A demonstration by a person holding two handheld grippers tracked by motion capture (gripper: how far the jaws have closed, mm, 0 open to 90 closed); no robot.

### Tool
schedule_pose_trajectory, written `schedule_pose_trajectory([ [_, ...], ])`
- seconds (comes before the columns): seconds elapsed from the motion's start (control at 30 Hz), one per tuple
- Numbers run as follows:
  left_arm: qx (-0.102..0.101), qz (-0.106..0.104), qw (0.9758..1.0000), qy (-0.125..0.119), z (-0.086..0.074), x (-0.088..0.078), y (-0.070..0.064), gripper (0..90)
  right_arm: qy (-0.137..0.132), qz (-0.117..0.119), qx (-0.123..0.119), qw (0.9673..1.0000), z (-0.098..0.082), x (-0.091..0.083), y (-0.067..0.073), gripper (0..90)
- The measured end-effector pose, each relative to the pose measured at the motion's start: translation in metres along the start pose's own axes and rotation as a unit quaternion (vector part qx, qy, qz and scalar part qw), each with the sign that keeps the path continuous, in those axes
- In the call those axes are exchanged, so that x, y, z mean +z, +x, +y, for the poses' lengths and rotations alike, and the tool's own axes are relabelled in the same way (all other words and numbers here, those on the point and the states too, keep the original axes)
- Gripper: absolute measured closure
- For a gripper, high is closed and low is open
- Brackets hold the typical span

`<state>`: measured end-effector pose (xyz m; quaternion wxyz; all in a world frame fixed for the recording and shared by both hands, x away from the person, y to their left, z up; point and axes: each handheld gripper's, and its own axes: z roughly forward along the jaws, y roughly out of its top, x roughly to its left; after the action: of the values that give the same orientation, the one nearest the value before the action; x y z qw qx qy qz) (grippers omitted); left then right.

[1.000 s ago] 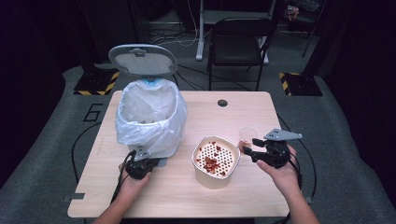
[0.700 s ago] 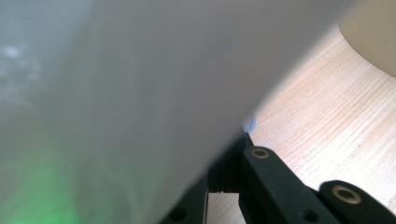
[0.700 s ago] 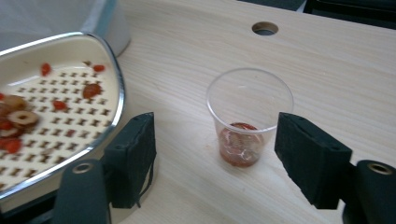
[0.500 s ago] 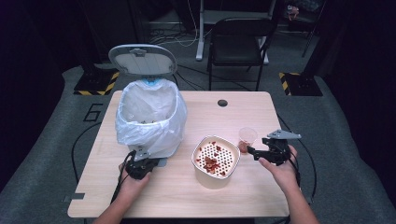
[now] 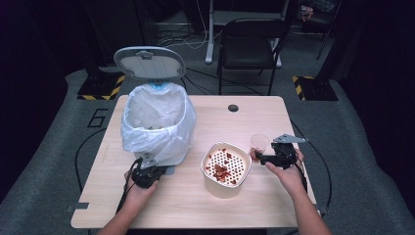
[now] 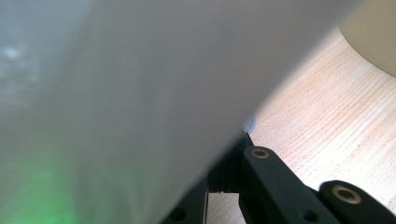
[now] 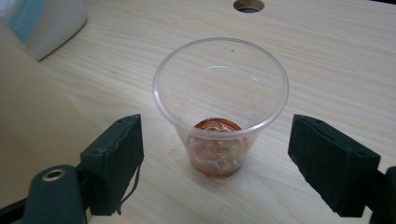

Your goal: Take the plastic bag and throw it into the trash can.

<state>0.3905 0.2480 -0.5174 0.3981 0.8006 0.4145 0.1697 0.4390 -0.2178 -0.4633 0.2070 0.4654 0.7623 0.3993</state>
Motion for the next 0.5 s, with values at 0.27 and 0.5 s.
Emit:
schedule_pose_trajectory([
  [0.27,0.002,0.000,1.0000,0.003,0.000,0.000,0.001,90.0,0.002,0.009,0.009,0.9999,0.000,0.017,-0.004,22.5],
  [0.5,0.001,0.000,1.0000,0.003,0.000,0.000,0.001,90.0,-0.006,0.020,0.007,0.9997,0.000,0.028,-0.007,27.4],
])
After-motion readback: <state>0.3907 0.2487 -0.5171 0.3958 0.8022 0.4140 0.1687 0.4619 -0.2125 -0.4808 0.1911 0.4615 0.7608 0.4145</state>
